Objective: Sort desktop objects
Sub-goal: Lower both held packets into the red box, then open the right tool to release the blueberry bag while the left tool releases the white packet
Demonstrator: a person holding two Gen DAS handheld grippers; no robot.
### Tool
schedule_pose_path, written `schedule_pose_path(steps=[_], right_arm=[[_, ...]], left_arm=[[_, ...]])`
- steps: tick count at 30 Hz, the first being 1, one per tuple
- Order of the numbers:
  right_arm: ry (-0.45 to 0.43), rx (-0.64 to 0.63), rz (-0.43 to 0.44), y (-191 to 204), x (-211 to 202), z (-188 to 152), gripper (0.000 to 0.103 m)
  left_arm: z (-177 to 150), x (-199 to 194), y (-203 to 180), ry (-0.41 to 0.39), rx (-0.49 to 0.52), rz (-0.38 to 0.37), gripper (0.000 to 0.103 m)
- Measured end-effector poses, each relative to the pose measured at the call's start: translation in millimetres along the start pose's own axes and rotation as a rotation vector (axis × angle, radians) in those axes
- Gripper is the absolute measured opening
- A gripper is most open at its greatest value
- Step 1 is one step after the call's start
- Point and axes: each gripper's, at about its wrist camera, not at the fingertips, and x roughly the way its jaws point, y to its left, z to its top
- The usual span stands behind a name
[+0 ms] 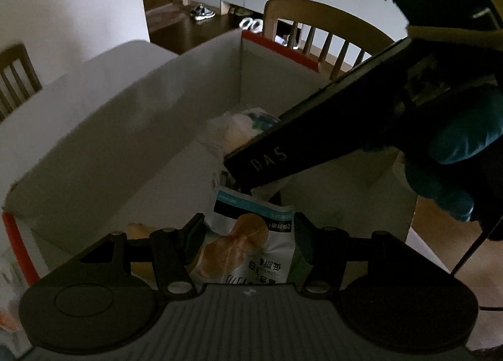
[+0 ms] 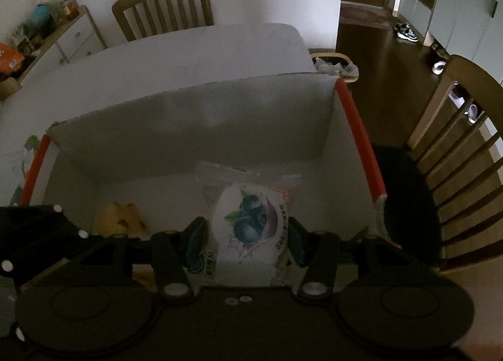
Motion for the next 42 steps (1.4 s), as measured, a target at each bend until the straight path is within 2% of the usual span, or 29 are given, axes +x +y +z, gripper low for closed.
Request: schedule_pose_path(steps=[8, 14, 18, 22, 26, 39, 42], right_arm=[[0.023, -0.018, 0.011, 5, 6, 7, 0.054], [0.036, -0.022, 0.012, 8, 10, 10, 0.055], [0.039, -0.018, 0.014, 9, 10, 11, 0.056], [0.038, -0.008, 0.018, 7, 9, 10, 0.058], [0.025, -0.007, 0.021, 8, 5, 7, 0.063], [-0.032, -0.022, 0.018, 12, -24, 6, 0.074], [-0.043, -0.027, 0.02, 12, -36, 7, 0.077]], left_arm=[[-1, 6, 8, 0.049, -0.043, -0.028, 0.06], [-2, 5, 8, 0.074, -0.021, -0.034, 0.061], [-2, 2, 10, 0.079, -0.043, -0.059, 0.062], [-5, -4, 11, 0.066, -0.047, -0.066, 0.066], [-8, -11, 13, 0.048, -0.057, -0.066, 0.071], [-12, -44, -3, -0.012, -0.06, -0.073, 0.075], [-16, -56, -7, -0.036, -0.061, -0.073, 0.082]])
